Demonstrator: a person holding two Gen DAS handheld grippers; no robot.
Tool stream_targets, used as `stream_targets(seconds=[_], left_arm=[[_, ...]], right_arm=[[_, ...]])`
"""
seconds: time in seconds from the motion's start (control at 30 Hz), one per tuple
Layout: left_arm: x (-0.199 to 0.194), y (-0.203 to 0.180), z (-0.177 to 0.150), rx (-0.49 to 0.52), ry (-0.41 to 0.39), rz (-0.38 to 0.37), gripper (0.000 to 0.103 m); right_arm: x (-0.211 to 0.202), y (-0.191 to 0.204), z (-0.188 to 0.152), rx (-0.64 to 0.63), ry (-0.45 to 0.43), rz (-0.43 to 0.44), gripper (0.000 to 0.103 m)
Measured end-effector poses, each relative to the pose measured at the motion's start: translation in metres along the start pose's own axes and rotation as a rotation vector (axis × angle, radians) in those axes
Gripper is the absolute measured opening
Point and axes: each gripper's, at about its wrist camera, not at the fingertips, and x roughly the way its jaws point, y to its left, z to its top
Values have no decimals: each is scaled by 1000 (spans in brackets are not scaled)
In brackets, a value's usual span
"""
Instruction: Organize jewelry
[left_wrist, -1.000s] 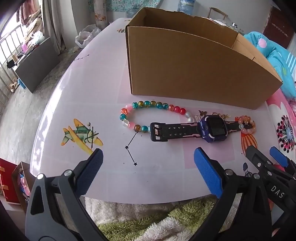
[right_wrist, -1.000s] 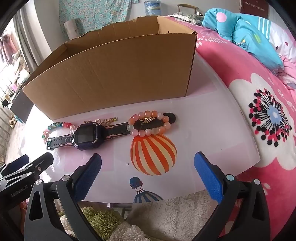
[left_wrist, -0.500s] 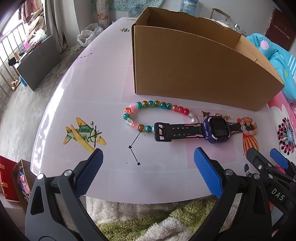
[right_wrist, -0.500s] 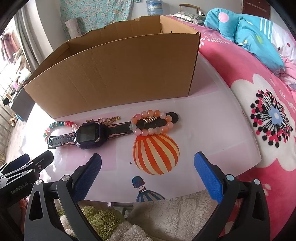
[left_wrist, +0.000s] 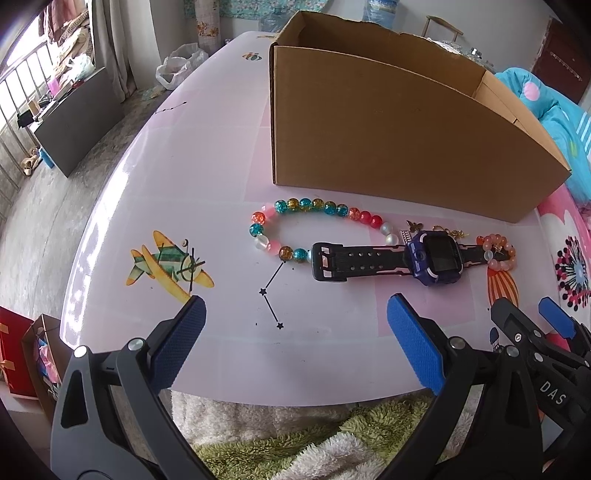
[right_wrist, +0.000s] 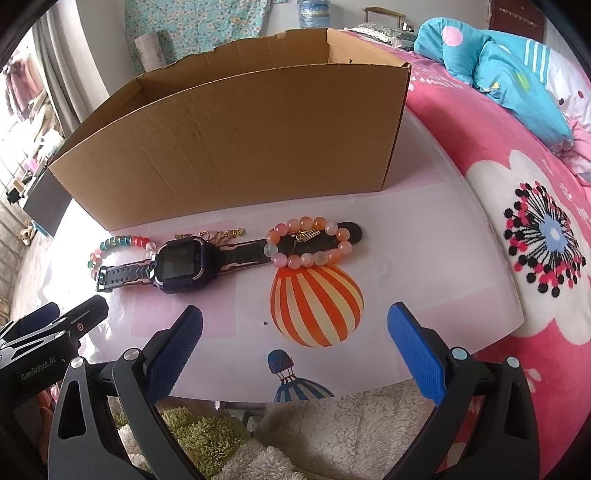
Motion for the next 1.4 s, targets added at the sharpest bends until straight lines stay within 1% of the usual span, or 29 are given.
stream_targets(seconds=[0.63, 1.17, 1.4], left_arm=[[2, 6, 1, -6, 4, 3, 95], [7, 8, 3, -9, 23, 7, 95], [12, 8, 3, -6, 40, 11, 95]], right_arm=[[0, 5, -2, -2, 3, 0, 98], [2, 5, 0, 0, 11, 2, 98], [5, 4, 6, 0, 20, 2, 98]])
